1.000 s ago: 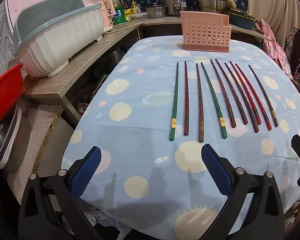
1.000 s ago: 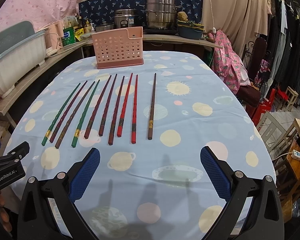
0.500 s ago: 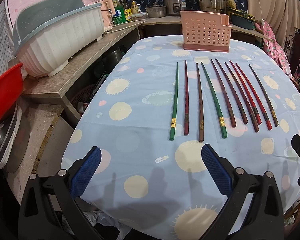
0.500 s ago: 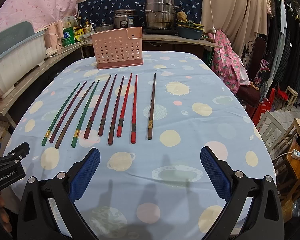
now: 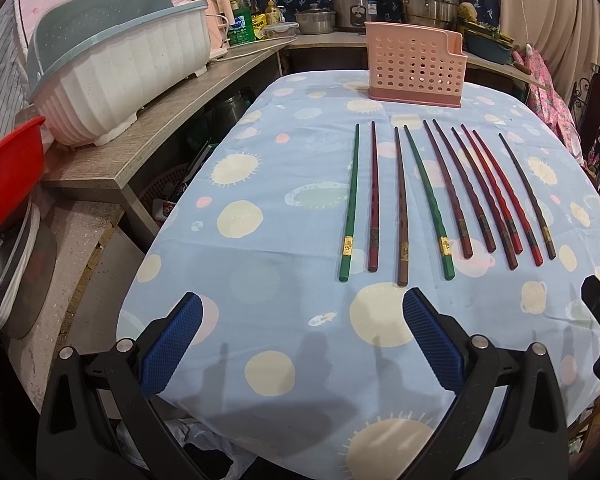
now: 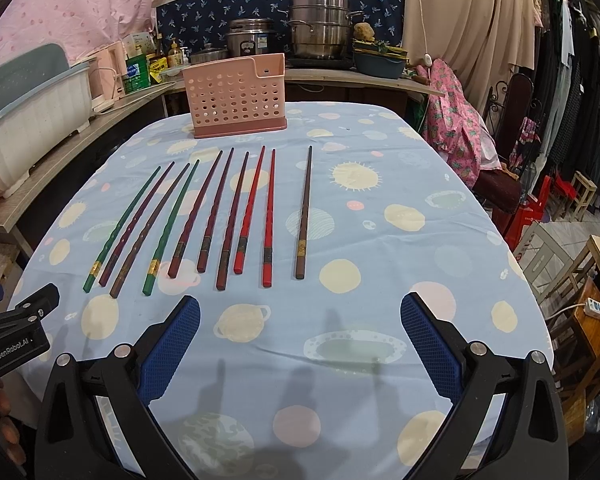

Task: Organize utensils
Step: 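Grasp the green chopstick with the left tool while the right grasps a dark brown chopstick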

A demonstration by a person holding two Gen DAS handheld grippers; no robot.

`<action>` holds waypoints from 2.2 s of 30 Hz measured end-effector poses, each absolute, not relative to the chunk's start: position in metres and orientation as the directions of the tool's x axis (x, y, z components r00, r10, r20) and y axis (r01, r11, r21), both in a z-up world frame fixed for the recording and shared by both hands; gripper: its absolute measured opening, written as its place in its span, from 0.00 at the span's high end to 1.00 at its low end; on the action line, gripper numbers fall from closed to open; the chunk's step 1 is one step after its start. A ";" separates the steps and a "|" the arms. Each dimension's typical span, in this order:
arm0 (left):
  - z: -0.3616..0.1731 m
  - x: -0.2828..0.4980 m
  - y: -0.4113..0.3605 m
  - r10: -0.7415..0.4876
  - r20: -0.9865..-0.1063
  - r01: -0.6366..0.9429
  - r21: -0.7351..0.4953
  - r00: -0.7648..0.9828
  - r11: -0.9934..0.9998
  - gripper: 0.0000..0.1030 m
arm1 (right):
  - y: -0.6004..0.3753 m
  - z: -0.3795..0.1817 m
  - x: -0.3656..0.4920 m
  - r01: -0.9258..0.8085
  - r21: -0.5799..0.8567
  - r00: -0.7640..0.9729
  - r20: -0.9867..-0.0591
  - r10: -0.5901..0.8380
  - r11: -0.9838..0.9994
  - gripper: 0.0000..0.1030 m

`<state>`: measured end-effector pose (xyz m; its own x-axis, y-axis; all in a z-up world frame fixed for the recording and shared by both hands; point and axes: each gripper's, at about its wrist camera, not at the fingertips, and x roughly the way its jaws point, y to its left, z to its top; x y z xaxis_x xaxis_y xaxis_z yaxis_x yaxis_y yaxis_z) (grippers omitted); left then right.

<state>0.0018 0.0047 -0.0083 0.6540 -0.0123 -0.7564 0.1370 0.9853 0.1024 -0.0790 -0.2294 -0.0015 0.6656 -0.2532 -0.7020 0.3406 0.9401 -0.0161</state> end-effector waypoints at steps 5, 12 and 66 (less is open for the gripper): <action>-0.011 0.009 0.008 -0.030 -0.762 0.136 0.077 0.647 0.988 0.07 | -0.232 -0.003 -0.078 0.345 -0.012 0.661 -0.707 -0.252 0.938 0.07; -0.020 0.033 0.017 -0.020 -0.777 0.106 0.060 0.629 0.993 0.07 | -0.239 -0.009 -0.068 0.352 -0.009 0.647 -0.720 -0.250 0.936 0.07; -0.007 0.083 0.015 -0.188 -0.792 0.203 -0.083 0.581 0.976 0.93 | -0.295 0.003 -0.001 0.304 0.138 0.682 -0.722 -0.114 0.943 0.93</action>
<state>0.0831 0.0155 -0.0071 0.5814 -0.1884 -0.7915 0.2027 0.9757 -0.0834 -0.0012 -0.2950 0.0028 0.6823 -0.1138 -0.7222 0.3037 0.9427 0.1384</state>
